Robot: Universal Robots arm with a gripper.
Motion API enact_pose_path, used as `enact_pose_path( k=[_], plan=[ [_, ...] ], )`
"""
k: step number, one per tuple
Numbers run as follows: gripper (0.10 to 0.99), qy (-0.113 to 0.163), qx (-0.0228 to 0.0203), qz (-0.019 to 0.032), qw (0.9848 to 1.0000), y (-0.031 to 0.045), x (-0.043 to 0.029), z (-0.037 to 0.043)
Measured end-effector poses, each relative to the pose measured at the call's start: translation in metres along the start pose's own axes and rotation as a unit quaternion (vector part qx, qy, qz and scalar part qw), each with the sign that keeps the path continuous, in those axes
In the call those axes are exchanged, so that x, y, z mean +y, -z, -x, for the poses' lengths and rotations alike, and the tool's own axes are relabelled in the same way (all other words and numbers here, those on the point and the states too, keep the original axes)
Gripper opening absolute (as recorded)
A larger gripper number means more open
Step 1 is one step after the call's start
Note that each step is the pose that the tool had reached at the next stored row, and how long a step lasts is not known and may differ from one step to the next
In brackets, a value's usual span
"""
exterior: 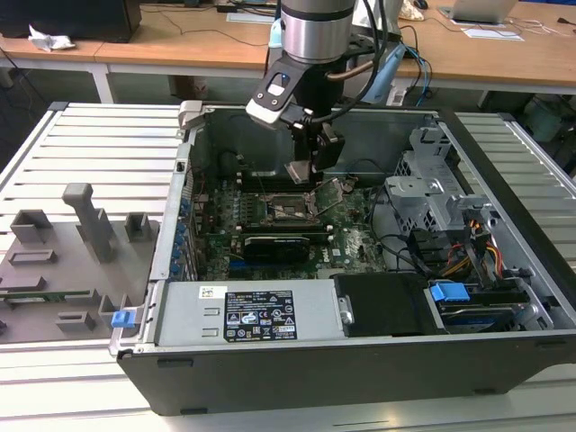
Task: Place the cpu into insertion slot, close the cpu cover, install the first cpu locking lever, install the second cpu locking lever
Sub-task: 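Place the cpu into insertion slot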
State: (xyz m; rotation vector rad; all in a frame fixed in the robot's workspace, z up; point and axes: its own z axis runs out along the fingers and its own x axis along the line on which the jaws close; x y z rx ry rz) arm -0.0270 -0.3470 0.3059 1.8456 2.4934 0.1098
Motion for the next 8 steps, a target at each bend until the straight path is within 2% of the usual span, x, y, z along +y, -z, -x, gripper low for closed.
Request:
enact_pose_path(
  k=[5,8],
  plan=[
    [0.529,-0.015,-0.0012,0.0002,0.9999,-0.0022,-0.0003,0.0],
    [0.529,-0.04,-0.0032,0.0004,0.9992,-0.0032,-0.0004,0.0]
  ],
)
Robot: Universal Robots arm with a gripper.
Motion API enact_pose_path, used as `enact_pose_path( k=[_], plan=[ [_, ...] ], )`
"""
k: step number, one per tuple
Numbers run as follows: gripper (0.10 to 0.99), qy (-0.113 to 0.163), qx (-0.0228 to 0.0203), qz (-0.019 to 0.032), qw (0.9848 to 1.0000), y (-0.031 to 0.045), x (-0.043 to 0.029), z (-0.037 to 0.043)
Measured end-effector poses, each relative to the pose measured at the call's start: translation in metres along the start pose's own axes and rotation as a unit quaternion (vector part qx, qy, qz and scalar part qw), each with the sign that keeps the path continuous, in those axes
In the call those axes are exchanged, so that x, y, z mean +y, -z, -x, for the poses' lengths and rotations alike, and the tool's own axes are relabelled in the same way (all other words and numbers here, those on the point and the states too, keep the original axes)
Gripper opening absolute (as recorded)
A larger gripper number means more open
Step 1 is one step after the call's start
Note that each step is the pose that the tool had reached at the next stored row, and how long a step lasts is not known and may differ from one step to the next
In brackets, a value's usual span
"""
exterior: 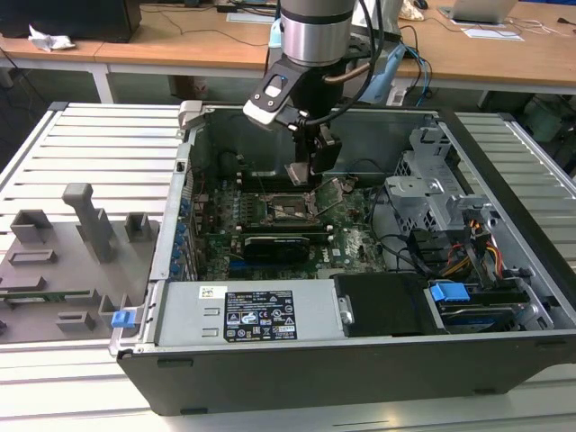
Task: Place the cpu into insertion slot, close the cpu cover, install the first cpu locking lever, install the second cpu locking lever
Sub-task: 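Place the cpu into insertion slot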
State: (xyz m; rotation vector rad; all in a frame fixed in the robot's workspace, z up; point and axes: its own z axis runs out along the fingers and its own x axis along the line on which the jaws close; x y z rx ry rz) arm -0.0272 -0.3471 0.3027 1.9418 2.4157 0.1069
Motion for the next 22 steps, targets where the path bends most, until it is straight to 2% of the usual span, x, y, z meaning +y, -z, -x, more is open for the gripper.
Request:
enact_pose_path(
  k=[13,18,22],
  plan=[
    [0.529,-0.006,-0.0003,-0.0001,1.0,-0.003,-0.0002,0.0],
    [0.529,-0.01,-0.0006,-0.0001,1.0,-0.0071,-0.0005,0.0],
    [0.529,-0.027,-0.0021,0.0001,0.9996,-0.0113,-0.0009,0.0001]
  ],
)
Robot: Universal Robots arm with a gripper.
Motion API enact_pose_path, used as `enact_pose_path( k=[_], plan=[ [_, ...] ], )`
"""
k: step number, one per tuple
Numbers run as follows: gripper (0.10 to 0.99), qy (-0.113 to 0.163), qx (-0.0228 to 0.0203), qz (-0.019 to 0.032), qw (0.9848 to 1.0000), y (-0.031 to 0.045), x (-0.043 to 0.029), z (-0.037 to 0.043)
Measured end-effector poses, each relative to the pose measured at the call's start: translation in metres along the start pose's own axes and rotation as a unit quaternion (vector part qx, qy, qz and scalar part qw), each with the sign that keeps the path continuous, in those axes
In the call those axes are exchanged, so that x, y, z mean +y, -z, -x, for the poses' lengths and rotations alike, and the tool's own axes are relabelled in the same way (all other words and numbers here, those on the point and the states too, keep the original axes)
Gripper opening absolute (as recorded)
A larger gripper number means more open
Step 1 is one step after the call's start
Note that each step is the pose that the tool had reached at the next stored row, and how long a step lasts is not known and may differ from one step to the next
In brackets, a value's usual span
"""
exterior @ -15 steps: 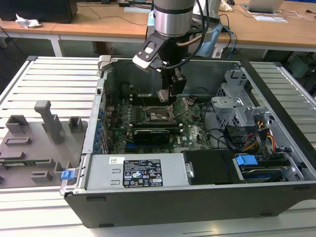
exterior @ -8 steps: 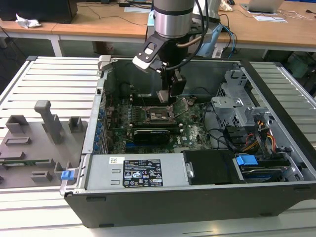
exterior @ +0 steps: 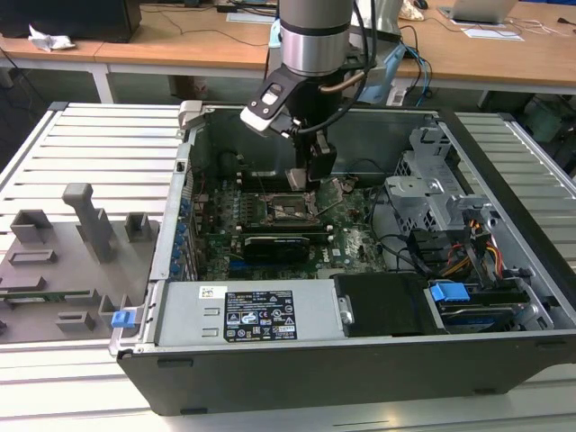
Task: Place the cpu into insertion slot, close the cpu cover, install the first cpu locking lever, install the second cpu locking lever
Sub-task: 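Place the cpu into insertion slot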
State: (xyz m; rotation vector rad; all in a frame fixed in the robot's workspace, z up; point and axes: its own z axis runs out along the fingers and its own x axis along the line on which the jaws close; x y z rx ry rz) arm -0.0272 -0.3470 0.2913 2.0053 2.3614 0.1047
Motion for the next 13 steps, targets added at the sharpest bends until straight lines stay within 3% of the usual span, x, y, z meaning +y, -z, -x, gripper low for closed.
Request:
enact_pose_path(
  k=[7,13],
  plan=[
    [0.529,-0.047,-0.0038,0.0005,0.9989,-0.0106,-0.0009,0.0001],
    [0.529,-0.05,-0.0042,0.0005,0.9987,-0.0179,-0.0056,-0.0013]
  ],
)
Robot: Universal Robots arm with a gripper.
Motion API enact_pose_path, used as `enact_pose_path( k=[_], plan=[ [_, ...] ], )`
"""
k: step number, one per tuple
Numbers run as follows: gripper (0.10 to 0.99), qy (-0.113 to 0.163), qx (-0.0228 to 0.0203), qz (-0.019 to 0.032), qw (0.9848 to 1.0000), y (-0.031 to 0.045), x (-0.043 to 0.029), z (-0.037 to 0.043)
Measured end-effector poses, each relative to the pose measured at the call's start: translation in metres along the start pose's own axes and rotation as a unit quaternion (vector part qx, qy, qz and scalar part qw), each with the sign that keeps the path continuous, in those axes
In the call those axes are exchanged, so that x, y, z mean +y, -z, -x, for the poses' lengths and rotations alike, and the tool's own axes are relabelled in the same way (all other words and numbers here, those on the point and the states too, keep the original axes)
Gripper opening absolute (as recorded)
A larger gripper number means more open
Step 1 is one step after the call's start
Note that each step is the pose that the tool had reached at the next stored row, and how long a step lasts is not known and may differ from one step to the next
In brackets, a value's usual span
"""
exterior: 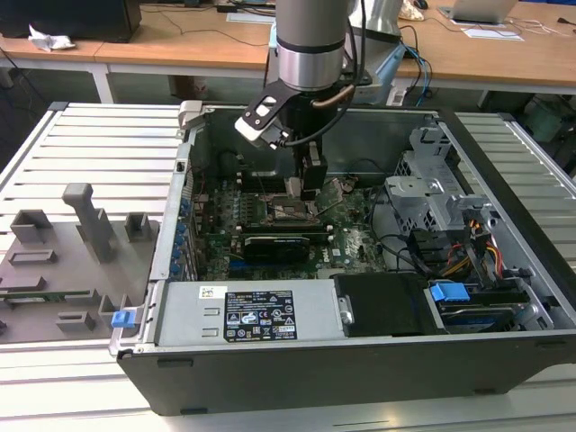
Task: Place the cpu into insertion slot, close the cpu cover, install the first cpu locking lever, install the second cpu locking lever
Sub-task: 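Place the cpu into insertion slot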
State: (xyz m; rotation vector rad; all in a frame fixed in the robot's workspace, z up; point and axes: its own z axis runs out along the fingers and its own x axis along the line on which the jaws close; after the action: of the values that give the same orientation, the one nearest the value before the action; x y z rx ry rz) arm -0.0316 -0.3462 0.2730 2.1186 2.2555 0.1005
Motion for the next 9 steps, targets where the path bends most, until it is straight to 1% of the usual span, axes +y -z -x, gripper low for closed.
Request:
enact_pose_path(
  k=[5,9],
  plan=[
    [0.529,0.0,0.0,0.0,1.0,-0.0032,-0.0006,-0.002],
    [0.529,0.0,0.0,0.0,1.0,-0.0095,-0.001,-0.0034]
  ],
)
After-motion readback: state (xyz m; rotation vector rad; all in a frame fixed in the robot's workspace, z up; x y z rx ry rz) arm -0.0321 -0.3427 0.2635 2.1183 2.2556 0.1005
